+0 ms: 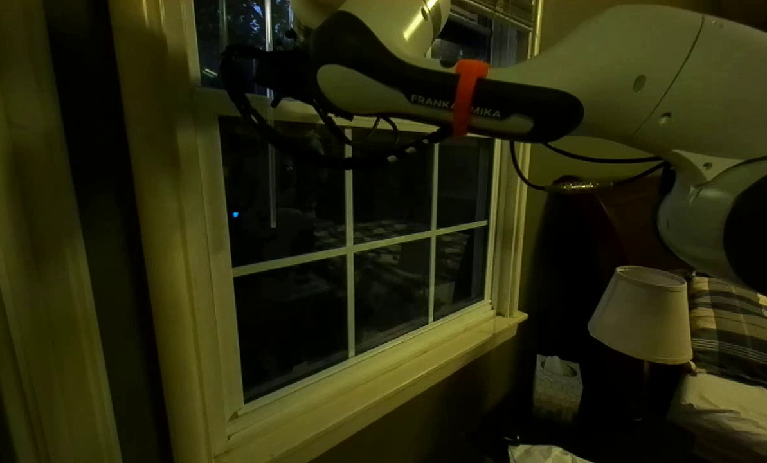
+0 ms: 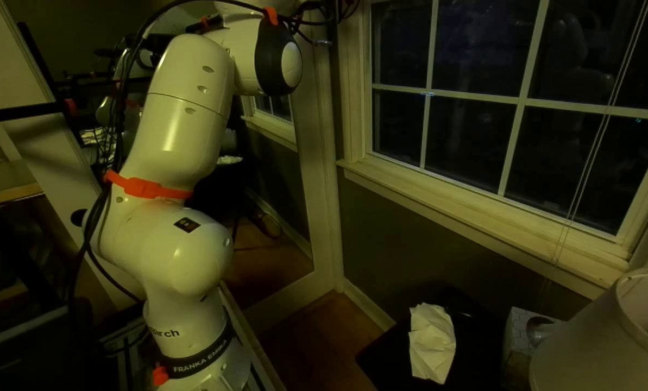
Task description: Close the left latch of the window
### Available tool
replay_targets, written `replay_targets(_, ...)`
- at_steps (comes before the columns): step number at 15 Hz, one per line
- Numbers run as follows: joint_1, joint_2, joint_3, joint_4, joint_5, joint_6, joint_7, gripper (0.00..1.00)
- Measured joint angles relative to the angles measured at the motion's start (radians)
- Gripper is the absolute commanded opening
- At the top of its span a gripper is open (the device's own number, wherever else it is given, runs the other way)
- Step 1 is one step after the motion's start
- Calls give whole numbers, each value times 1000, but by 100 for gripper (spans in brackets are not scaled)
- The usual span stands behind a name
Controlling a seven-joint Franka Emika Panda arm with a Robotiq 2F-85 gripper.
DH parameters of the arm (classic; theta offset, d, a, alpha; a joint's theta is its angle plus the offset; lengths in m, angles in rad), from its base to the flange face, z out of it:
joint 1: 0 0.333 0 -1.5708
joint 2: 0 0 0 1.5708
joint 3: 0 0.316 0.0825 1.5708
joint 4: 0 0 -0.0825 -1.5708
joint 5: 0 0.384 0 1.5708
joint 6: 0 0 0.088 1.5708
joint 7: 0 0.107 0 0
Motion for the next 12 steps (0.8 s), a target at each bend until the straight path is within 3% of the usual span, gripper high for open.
replay_targets(12,49,59,-80,44,-85,11,91,100)
